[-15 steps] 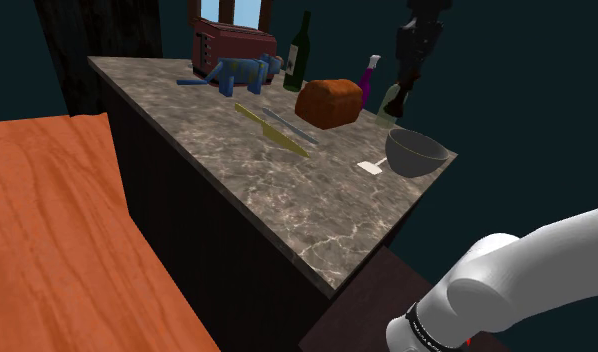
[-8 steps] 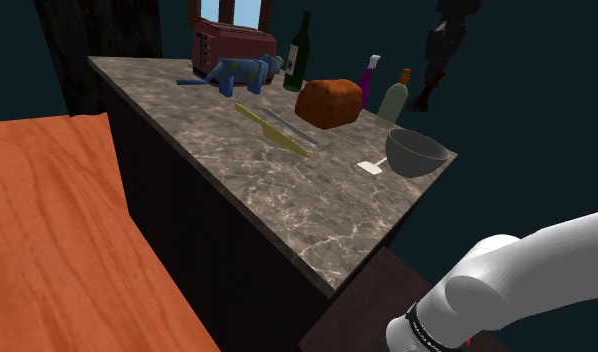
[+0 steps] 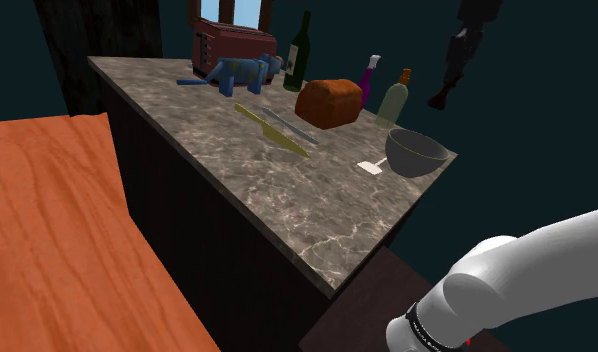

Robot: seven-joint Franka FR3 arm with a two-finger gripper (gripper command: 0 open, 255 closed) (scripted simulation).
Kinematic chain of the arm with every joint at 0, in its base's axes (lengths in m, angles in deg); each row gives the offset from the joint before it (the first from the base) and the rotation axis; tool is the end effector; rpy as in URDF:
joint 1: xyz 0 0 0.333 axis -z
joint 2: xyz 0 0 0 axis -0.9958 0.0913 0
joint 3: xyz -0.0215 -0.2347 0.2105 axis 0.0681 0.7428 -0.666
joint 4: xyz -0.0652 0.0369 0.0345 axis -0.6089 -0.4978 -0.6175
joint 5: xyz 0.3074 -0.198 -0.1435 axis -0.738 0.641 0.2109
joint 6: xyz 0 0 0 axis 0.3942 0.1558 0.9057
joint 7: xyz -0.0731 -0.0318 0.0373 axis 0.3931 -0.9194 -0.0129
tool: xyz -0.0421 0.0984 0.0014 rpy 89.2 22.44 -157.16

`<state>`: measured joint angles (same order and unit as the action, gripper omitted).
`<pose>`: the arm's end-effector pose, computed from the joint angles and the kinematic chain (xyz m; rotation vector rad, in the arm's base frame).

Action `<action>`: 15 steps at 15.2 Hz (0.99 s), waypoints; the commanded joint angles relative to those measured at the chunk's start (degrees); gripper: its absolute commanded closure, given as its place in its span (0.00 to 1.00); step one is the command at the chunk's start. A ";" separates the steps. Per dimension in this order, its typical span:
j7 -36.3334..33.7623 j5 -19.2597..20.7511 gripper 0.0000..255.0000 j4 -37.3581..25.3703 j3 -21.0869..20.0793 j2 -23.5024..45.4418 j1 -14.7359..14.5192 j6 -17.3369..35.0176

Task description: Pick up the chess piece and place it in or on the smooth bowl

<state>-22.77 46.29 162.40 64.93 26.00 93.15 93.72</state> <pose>0.3277 -0.1687 0.7764 2.9406 0.0239 -0.1535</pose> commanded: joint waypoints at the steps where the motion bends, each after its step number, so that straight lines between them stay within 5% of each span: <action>1: -0.02 0.13 1.00 2.73 0.33 -1.17 0.08 1.63; 15: -3.17 0.31 1.00 19.82 0.80 -7.57 0.11 11.98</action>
<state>-25.70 46.57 181.01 65.67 18.79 93.27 104.85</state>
